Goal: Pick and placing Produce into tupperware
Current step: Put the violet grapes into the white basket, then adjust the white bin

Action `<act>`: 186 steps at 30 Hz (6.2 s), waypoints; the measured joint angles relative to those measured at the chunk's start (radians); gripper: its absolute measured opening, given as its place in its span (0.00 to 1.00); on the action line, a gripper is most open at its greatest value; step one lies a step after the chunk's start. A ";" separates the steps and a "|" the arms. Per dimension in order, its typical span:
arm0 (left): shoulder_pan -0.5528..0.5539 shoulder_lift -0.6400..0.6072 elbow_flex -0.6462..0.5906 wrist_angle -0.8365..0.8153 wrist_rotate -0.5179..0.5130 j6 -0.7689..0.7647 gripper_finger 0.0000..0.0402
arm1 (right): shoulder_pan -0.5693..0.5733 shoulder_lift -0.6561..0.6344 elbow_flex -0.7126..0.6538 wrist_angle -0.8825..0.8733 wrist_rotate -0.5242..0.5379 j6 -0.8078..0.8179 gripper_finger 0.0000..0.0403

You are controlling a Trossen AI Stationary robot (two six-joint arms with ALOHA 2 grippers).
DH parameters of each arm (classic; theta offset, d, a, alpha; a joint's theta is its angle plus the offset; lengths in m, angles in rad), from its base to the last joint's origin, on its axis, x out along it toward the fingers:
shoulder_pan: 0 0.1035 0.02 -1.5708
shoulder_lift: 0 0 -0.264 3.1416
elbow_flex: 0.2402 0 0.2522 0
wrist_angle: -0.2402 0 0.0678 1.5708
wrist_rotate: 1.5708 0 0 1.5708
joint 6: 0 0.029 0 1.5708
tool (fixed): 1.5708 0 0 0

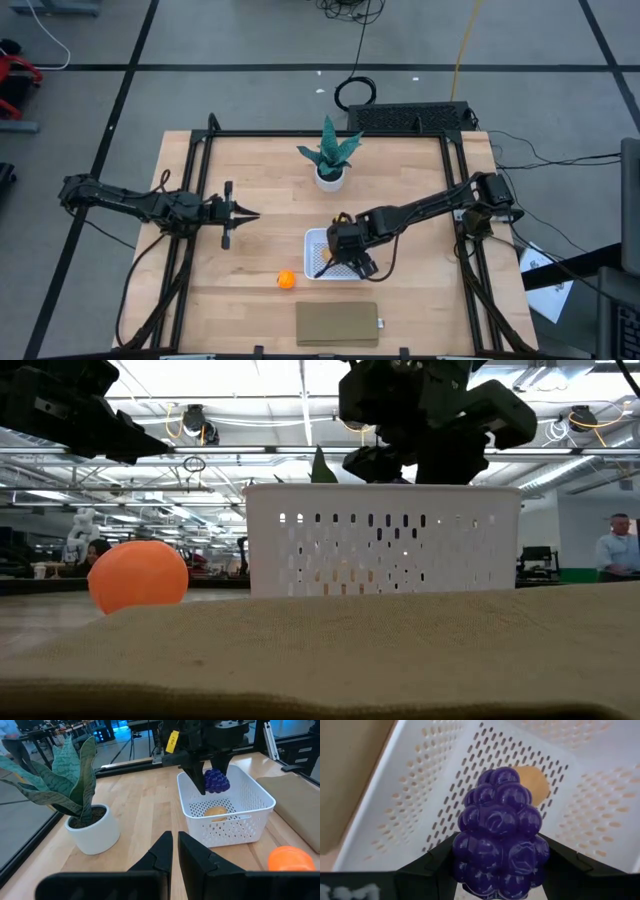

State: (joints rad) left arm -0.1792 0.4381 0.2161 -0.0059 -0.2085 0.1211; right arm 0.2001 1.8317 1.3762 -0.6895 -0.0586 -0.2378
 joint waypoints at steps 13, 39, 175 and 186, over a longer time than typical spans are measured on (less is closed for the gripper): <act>0.000 0.000 0.000 0.000 0.000 0.001 0.08 | -0.003 0.028 0.000 -0.027 0.001 0.117 0.52; 0.000 0.000 0.000 -0.021 -0.001 0.001 0.08 | -0.005 0.086 0.000 -0.013 -0.048 0.122 0.52; 0.000 0.000 0.000 -0.046 -0.001 0.005 0.08 | -0.015 -0.005 0.121 -0.125 0.099 0.251 0.11; 0.000 0.000 0.000 -0.046 -0.001 -0.026 0.08 | -0.022 -0.001 0.121 -0.112 0.147 0.218 0.00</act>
State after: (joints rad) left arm -0.1791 0.4381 0.2161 -0.0517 -0.2096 0.0953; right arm 0.1783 1.8305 1.4971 -0.8017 0.0886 -0.0194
